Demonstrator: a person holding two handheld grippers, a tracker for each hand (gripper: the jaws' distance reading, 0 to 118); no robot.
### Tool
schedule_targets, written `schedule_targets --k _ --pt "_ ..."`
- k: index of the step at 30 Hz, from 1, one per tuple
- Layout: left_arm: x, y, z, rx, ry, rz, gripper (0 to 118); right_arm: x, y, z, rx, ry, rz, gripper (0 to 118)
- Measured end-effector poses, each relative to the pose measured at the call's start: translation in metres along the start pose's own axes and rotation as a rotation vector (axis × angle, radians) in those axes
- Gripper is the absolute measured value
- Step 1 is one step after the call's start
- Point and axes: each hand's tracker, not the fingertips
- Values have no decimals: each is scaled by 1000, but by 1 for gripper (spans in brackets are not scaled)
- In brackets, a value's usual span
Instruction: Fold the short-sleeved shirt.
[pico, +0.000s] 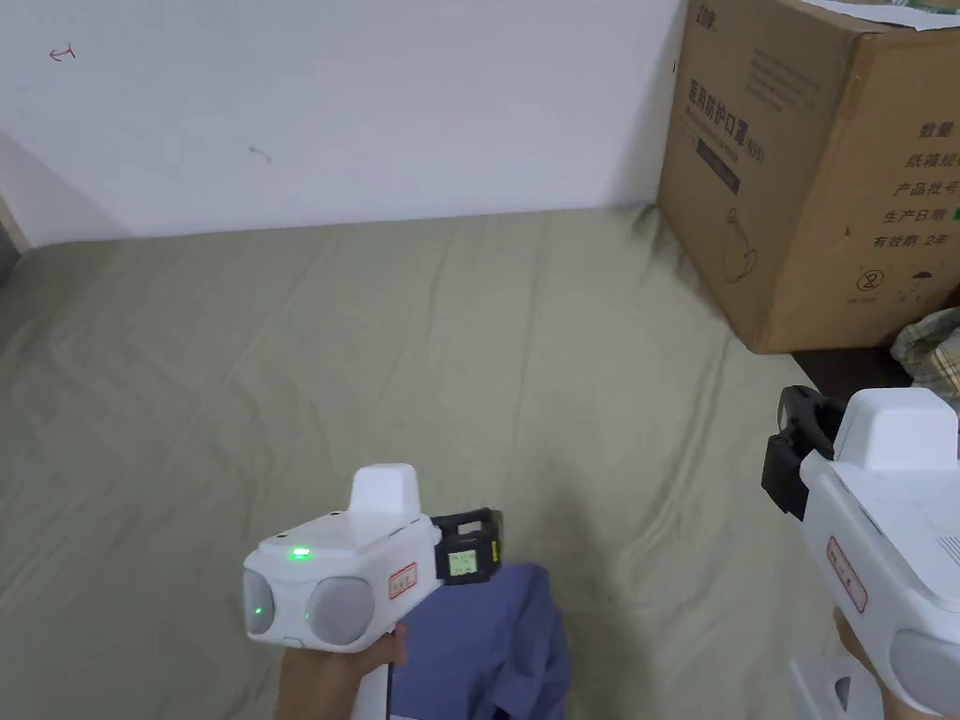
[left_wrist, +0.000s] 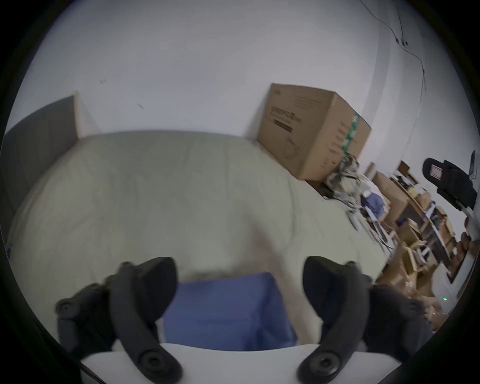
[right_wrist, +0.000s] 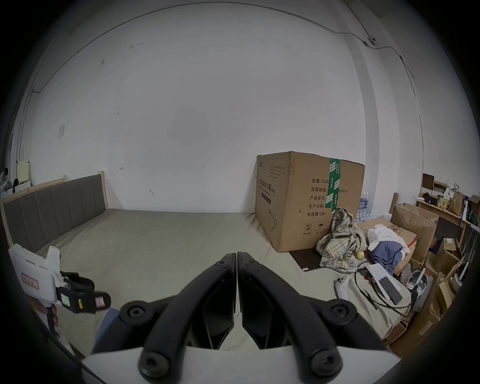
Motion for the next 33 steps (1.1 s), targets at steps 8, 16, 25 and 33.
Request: schedule_targets --k 8,16,25,33 --pt "-27 -34 -11 34 30 25 0 0 -1 1 -7 4 -3 2" --pt "1 -84 -37 -80 12 -100 0 3 -7 1 -18 0 -3 2" --pt "51 -129 -72 -180 -82 -199 0 18 -19 -3 -59 -27 -3 2" --pt "72 -139 -89 -200 -59 -208 0 28 -27 -6 -80 -49 -6 2"
